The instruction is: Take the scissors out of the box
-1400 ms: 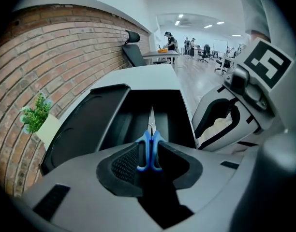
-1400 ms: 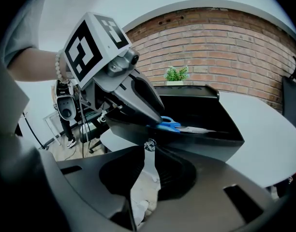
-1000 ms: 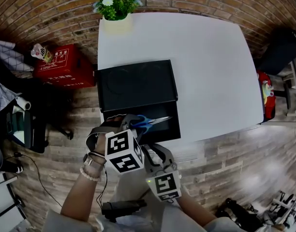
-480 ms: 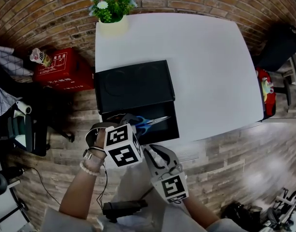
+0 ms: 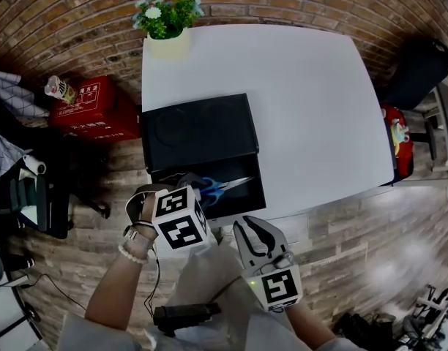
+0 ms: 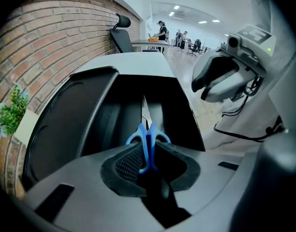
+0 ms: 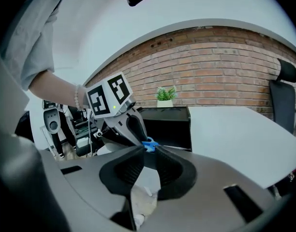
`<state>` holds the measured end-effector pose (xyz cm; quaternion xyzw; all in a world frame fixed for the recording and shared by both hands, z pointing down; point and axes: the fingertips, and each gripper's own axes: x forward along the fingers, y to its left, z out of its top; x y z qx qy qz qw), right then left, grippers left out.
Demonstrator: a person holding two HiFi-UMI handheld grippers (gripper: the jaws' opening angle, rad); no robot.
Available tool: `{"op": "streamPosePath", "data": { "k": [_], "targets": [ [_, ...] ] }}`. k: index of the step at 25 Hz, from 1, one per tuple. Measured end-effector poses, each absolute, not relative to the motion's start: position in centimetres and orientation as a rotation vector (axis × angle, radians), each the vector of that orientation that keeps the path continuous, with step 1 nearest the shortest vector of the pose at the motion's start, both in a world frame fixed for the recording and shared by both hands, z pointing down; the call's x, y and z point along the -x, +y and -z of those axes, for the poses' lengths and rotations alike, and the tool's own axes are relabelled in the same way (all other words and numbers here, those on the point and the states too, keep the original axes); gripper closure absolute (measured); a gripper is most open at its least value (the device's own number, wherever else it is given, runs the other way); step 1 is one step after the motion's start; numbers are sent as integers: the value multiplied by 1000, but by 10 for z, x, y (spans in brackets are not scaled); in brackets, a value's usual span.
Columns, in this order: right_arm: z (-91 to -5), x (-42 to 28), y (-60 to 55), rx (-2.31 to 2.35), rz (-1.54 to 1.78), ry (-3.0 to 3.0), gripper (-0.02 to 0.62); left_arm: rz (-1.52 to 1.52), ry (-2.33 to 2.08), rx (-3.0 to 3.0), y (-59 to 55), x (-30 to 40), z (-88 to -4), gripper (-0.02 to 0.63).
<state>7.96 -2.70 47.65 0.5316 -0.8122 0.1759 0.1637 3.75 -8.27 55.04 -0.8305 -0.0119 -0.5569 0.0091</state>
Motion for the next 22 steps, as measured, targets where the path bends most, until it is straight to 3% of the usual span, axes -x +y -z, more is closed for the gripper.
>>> {"op": "streamPosePath", "data": {
  "k": [22],
  "targets": [
    [-411,-110,-41,-1625,-390,-2315,528,1518,261,2868,-71,-20,-479,511]
  ]
}}
